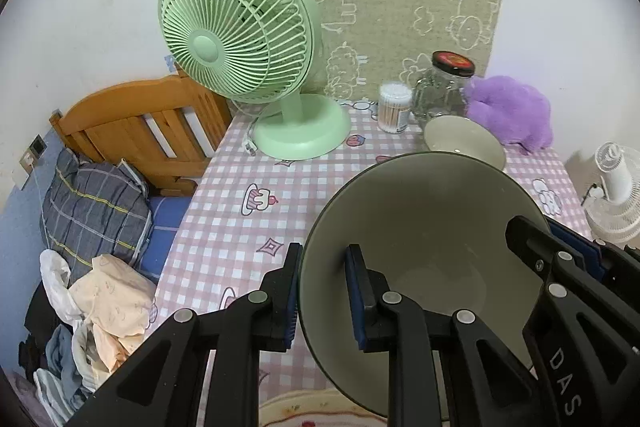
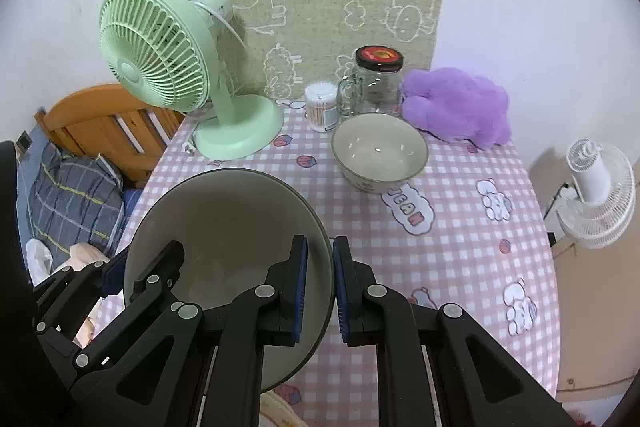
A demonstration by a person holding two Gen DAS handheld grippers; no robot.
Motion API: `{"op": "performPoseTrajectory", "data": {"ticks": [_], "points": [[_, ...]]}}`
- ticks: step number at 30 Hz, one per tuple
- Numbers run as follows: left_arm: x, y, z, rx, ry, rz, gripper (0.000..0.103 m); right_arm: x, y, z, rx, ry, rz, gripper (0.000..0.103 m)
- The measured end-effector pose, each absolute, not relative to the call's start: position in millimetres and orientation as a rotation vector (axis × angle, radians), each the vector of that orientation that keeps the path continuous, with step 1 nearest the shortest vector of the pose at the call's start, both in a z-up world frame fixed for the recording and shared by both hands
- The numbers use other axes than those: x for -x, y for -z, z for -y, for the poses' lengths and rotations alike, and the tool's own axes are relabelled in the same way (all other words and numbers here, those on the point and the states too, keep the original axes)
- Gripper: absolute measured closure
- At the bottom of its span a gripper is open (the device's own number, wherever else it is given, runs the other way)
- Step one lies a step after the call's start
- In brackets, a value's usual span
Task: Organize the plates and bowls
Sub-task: 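Lift the second olive-green bowl with both grippers toward the plate stack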
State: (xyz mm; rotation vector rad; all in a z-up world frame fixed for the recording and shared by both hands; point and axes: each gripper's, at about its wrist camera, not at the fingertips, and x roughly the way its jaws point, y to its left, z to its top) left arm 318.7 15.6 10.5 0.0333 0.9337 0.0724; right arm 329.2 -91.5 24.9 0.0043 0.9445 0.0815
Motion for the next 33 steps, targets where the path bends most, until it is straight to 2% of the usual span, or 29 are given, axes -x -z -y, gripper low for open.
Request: {"op": "performPoseTrajectory", "data": {"ticks": [16, 33], "points": [[-232, -35, -15, -0.067, 0.062, -0.880, 0.084, -226, -56, 96, -0.026, 0.025, -0.901, 0.087], [-167, -26, 41, -0.089, 0.173, -0.900, 0.084, -145, -51, 155, -0.067, 0.121, -0.912, 0.087]]}}
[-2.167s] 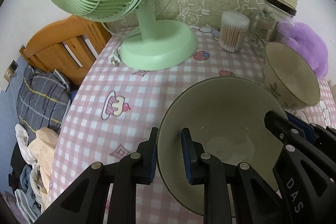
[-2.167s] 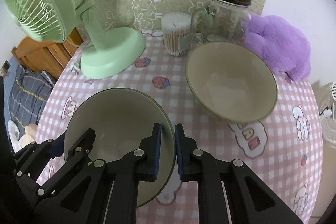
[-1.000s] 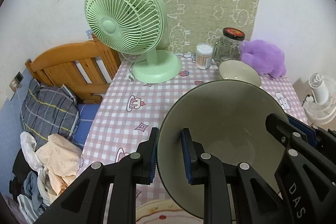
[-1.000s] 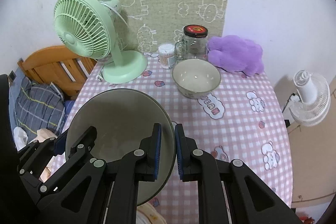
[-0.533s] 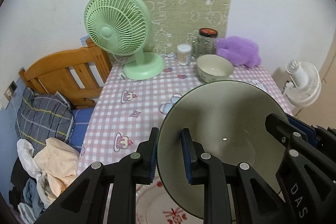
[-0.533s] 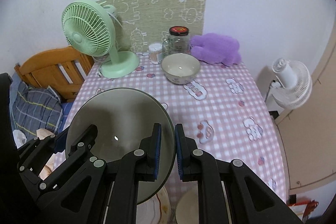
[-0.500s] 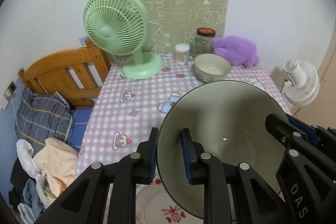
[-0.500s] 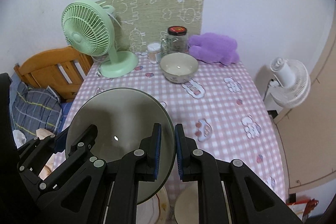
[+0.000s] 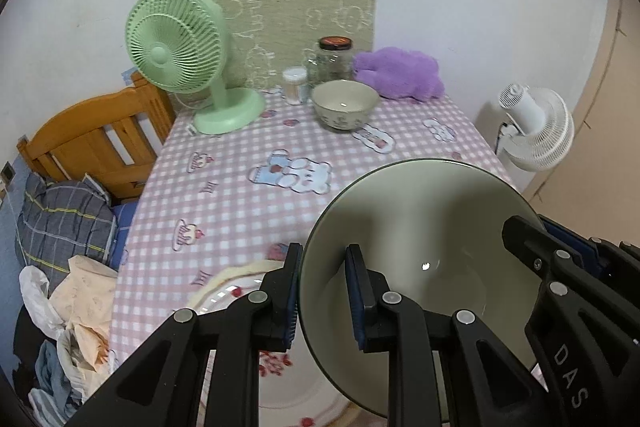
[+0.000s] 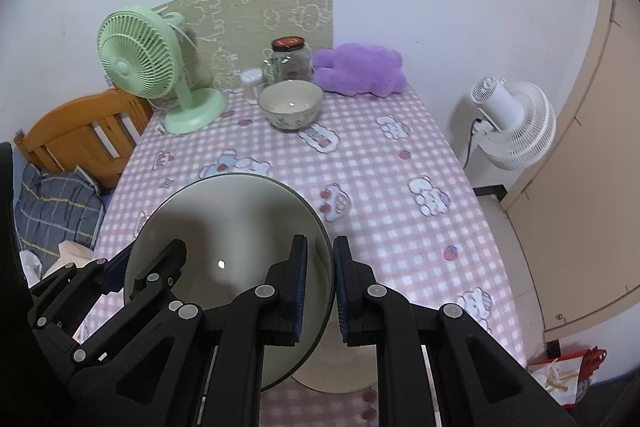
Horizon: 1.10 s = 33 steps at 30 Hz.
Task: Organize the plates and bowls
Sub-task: 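Lift the second olive-green bowl with both grippers toward the plate stack, then lower the held bowl with both grippers into the first olive-green bowl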
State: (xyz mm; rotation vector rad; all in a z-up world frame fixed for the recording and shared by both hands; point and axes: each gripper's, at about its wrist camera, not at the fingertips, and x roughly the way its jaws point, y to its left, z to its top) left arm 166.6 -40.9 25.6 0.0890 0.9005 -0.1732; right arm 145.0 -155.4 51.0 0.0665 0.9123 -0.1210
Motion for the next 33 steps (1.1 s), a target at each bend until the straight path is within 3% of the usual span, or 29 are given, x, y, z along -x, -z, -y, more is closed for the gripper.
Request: {"op": "performPoseTrajectory", "data": {"ticks": [33], "points": [[-155, 63, 116, -0.095, 0.048, -1.107, 0.084, -148, 39, 232, -0.047, 0.003, -1.162, 0.087]]}}
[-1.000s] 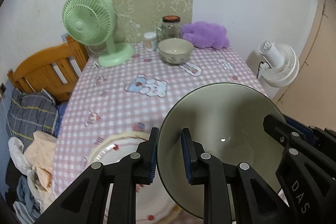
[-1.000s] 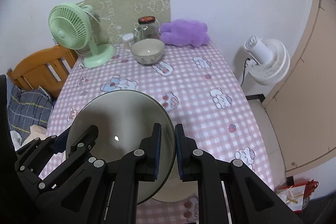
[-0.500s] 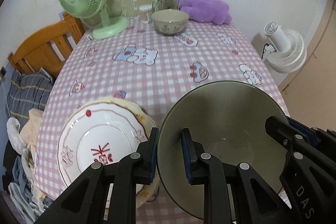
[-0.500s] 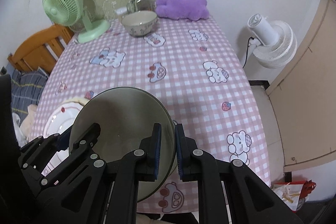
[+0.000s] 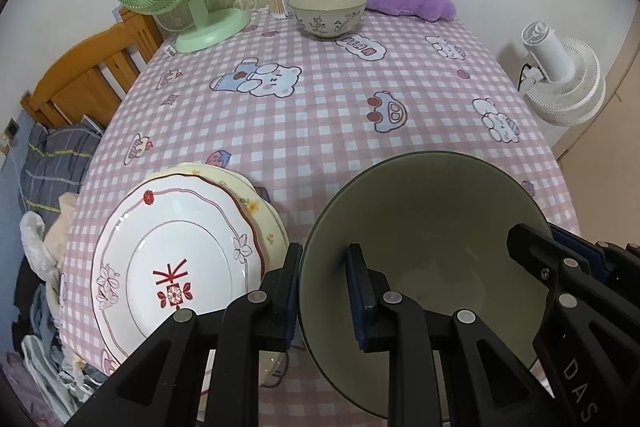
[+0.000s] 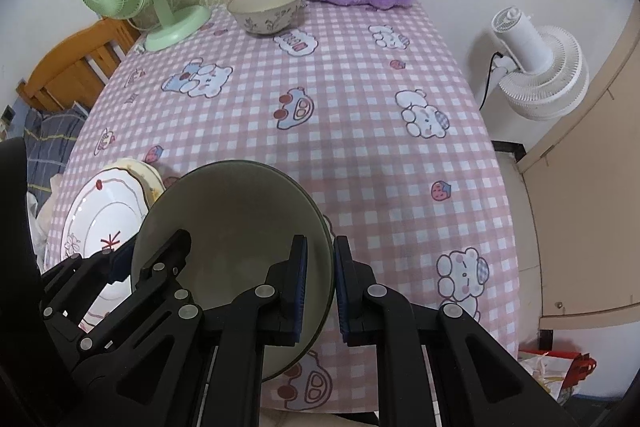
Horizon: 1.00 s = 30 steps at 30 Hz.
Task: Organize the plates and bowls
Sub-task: 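Lower the held bowl with both grippers into the first olive-green bowl, then open both grippers and raise them off the nested bowls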
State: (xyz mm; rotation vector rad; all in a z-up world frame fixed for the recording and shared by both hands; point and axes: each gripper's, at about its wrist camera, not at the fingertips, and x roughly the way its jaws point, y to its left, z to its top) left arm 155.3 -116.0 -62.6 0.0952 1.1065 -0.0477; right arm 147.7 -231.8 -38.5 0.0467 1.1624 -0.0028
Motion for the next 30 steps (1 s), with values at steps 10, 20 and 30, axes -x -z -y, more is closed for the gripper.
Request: {"op": "performPoseTrajectory", "data": {"ticks": [10, 20, 30], "points": [[-159, 80, 114, -0.091, 0.022, -1.161, 0.084, -155, 57, 228, -0.030, -0.024, -1.210, 0.087], [-159, 81, 115, -0.106, 0.050, -1.152, 0.079, -155, 60, 225, -0.009, -0.007, -1.194, 0.084], [-144, 65, 104, -0.090, 0.169, -1.145, 0.042, -139, 46, 214, -0.028, -0.004, -1.162, 0.053]]}}
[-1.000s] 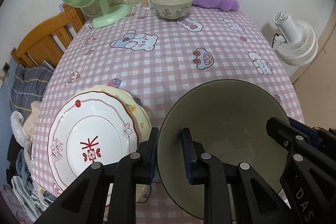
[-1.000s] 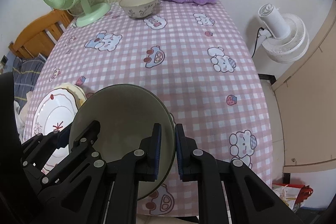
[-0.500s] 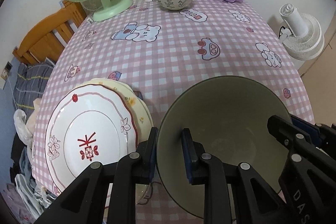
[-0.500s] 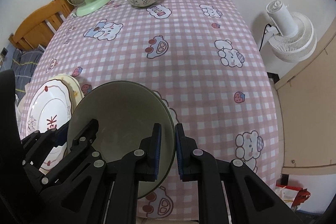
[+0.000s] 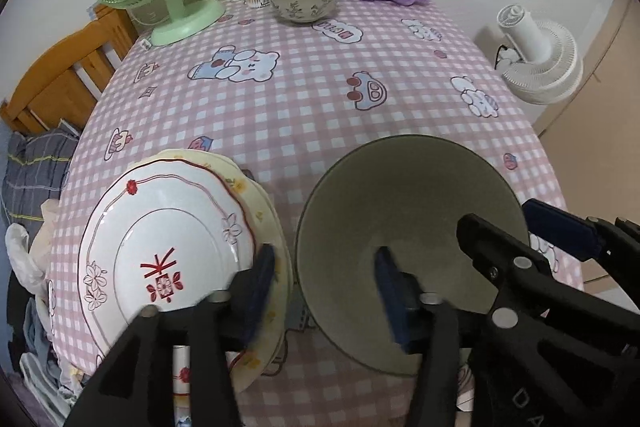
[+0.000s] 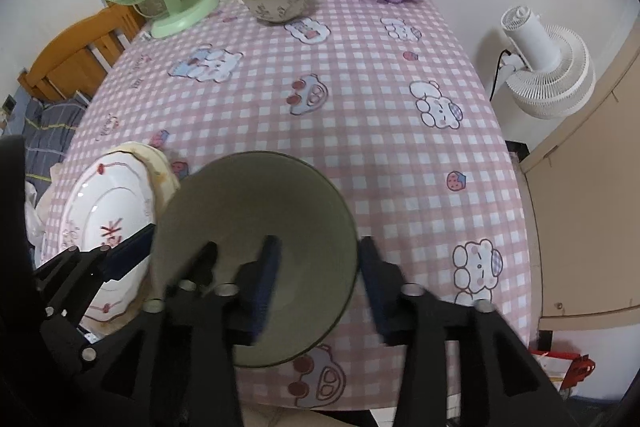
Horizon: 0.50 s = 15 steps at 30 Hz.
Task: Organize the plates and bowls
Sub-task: 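Open both grippers and raise them off the nested bowls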
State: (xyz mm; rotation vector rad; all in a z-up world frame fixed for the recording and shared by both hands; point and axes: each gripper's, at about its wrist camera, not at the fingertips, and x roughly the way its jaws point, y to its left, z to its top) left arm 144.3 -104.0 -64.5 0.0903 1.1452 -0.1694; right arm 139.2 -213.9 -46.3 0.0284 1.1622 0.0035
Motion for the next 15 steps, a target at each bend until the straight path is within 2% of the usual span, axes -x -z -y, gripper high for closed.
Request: {"op": "performPoseTrajectory", "data": {"ticks": [2, 4, 8, 15], "points": [[-142, 59, 99, -0.092, 0.180, -1.134, 0.035, -135, 40, 210, -0.030, 0.003, -1.146, 0.045], [-141, 54, 93, -0.085, 0.196, -1.126, 0.028, -131, 33, 204, -0.033, 0.006, -1.125, 0.042], [-139, 39, 82, -0.074, 0.224, -1.086, 0.025, -128, 20, 194, -0.054, 0.017, -1.097, 0.038], [-137, 16, 65, -0.075, 0.248, -1.015, 0.024, -123, 0, 178, -0.096, 0.028, -1.017, 0.038]]}}
